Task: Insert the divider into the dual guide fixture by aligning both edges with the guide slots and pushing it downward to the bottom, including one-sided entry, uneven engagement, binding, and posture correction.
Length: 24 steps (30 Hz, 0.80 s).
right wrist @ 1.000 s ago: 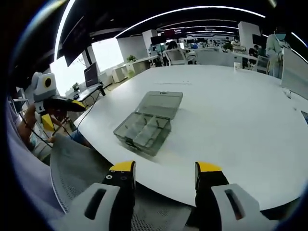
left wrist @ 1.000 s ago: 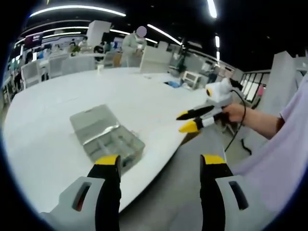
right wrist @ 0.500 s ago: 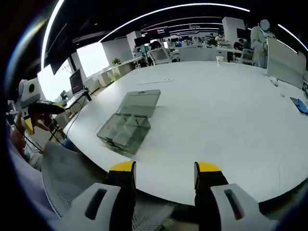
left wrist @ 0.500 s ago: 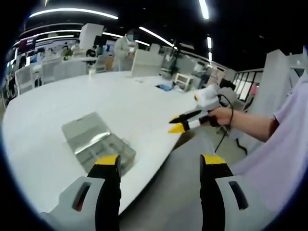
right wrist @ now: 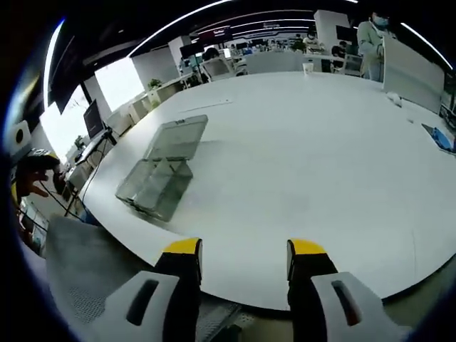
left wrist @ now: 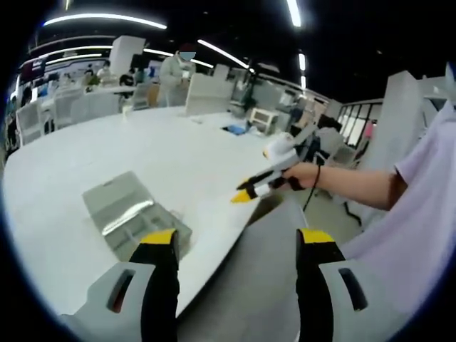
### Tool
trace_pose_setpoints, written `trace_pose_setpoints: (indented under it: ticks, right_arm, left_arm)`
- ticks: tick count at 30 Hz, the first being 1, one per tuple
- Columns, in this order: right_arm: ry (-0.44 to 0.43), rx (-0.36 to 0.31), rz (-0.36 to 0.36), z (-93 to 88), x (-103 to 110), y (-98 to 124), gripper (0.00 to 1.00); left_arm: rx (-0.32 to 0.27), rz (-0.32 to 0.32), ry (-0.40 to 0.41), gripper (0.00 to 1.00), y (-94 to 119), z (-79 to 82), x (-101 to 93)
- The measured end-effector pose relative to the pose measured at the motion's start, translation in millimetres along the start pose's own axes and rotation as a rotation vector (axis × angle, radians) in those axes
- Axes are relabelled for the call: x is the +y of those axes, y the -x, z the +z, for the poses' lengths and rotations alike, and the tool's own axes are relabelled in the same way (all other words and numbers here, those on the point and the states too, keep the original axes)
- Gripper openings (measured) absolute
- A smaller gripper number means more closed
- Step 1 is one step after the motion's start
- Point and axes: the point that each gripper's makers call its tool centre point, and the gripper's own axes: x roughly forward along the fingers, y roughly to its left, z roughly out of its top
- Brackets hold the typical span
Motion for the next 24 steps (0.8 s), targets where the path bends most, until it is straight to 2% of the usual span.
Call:
trace_pose_setpoints:
  ticks: [4,9,16,19,24]
  right_arm:
    - [-0.017,0.012,-0.022,0.6,-6.8,-7.5,0.44]
    - [-0.03,0.021,-0.046,4.4,-11.5,-13.9,0.44]
    - [-0.016,0.044,-0.076,11.7,-17.8,-23.9,0.43]
    - [-0.021,0.049,-0.088,15.5,-19.9,-27.3,0.42]
    - [-0.043,0.059,-0.101,17.3,-23.0,-32.7,0.42]
  left_arm:
    - [0.015,0.008,-0.002,0.65,-1.8,-4.2,4.9]
    - [0.066,0.035,-0.013,0.65,-3.7,-20.9,15.3]
    - [0.092,0.059,0.028,0.65,-4.3,-39.5,30.4]
    - [0.1,0.067,0.037,0.65,-3.2,-43.3,33.6]
    - [0.092,0.07,0.041,0.65,-0.4,-40.0,33.7]
